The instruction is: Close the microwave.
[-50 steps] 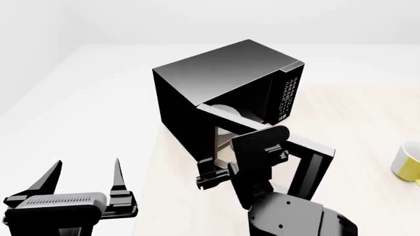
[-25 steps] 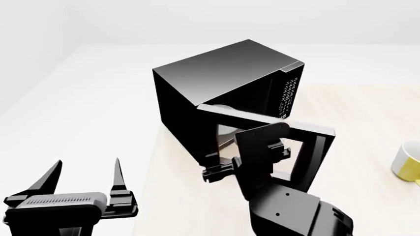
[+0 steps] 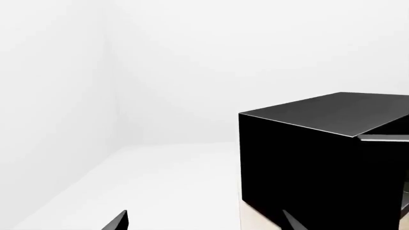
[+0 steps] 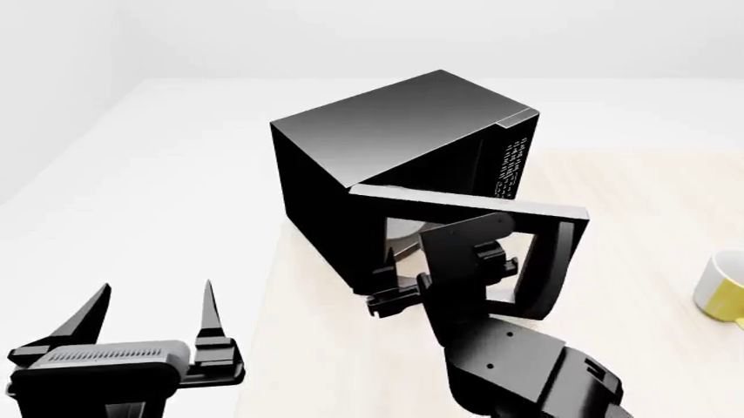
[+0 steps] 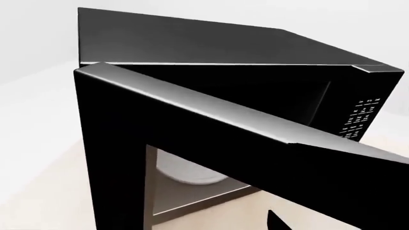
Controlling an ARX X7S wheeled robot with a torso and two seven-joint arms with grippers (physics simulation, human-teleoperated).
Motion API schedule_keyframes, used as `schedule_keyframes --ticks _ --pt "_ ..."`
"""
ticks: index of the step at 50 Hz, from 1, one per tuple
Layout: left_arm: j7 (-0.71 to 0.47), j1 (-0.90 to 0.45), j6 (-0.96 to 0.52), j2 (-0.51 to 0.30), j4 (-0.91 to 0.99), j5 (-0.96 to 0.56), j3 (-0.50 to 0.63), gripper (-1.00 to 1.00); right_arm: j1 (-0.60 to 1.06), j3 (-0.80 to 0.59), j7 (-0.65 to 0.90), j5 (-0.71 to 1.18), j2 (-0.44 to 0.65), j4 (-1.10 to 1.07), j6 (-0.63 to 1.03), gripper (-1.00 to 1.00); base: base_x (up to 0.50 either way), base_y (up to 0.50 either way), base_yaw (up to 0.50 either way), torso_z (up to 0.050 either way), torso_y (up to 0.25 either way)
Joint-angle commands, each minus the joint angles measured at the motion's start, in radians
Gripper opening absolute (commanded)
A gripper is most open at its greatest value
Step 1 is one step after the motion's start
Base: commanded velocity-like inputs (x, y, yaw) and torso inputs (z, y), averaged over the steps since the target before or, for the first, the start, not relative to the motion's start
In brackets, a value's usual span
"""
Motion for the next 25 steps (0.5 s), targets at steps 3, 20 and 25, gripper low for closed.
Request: schedule_keyframes --ticks 3,20,25 --pt "-0.003 -0.004 0.002 -0.002 -0.004 0.000 0.008 1.00 0.010 -0.005 -0.032 -0.006 0.004 0.060 -0.004 1.00 0.00 0.00 0.00 -0.005 0.000" --pt "-0.008 -0.004 0.003 -0.006 -0.005 -0.001 0.011 1.00 0.028 -0.001 -0.059 -0.011 -0.003 0.121 -0.012 1.00 0.00 0.00 0.00 0.000 0.000" --pt "-0.008 -0.006 0.006 -0.006 -0.011 -0.002 0.011 1.00 0.038 -0.002 -0.070 -0.014 -0.010 0.145 -0.013 1.00 0.00 0.00 0.00 0.000 0.000"
